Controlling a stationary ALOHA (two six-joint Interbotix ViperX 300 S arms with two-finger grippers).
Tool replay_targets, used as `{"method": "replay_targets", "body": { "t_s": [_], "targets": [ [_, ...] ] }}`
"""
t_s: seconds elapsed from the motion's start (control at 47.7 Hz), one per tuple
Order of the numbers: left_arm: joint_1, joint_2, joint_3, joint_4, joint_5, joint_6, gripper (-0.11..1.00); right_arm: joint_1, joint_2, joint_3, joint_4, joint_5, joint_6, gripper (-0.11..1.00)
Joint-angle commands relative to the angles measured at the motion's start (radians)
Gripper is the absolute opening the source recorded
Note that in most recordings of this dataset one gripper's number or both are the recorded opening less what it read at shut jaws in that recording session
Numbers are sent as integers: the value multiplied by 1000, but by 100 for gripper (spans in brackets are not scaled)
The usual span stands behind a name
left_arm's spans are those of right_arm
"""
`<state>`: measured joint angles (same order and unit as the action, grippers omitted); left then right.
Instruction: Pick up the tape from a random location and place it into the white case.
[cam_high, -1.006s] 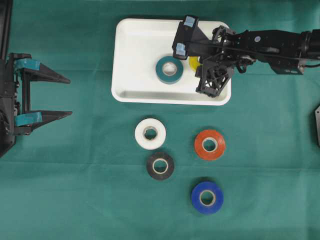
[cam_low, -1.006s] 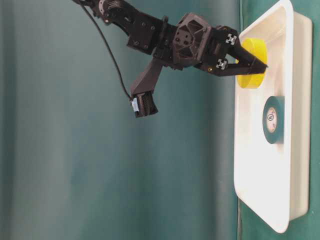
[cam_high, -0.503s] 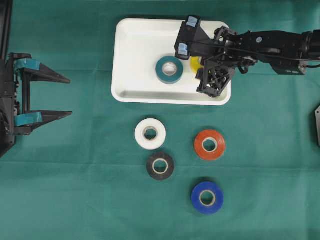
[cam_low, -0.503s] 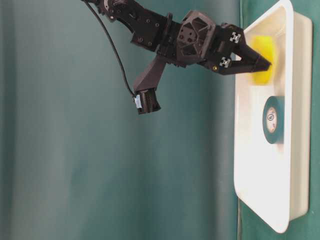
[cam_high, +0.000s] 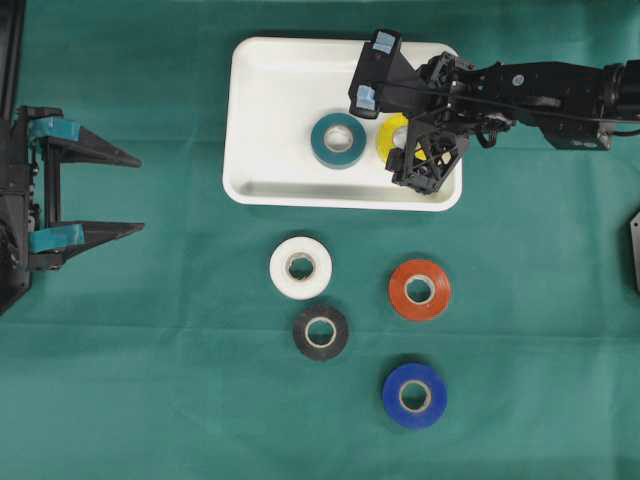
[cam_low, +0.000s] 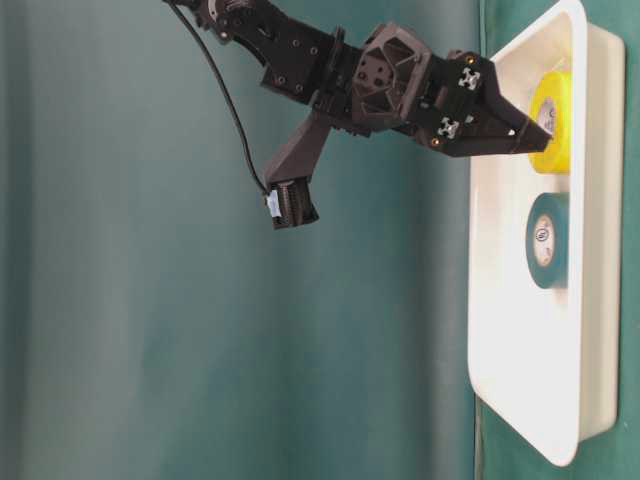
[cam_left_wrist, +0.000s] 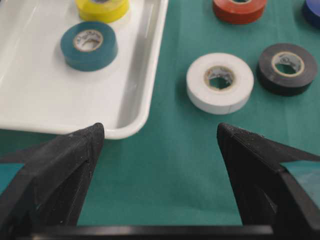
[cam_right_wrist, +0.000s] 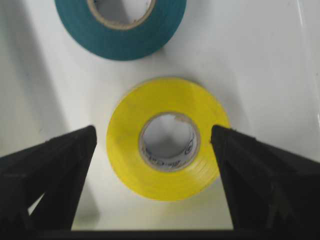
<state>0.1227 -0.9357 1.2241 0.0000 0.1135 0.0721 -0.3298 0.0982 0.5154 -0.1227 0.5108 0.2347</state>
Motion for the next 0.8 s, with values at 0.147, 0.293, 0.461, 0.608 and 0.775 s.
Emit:
{"method": "replay_targets", "body": {
  "t_s": [0.147,0.293,0.461,0.608,0.775],
  "targets": [
    [3,8,-12,-2,-11,-2,94,2,-51,-9,-8,6,0,86],
    [3,6,-12,-2,-11,-2,94,2,-103,-15,-20,41,0,86],
    [3,6,-11,-2,-9,-2,94,2,-179,-17,-43,106,0,86],
    [3,8,-11,-2,-9,-2,94,2,-238,-18,-66,156,2,86],
    [3,6,-12,-2,-9,-2,94,-12,-281,-14,-91,173,2,86]
  ]
}}
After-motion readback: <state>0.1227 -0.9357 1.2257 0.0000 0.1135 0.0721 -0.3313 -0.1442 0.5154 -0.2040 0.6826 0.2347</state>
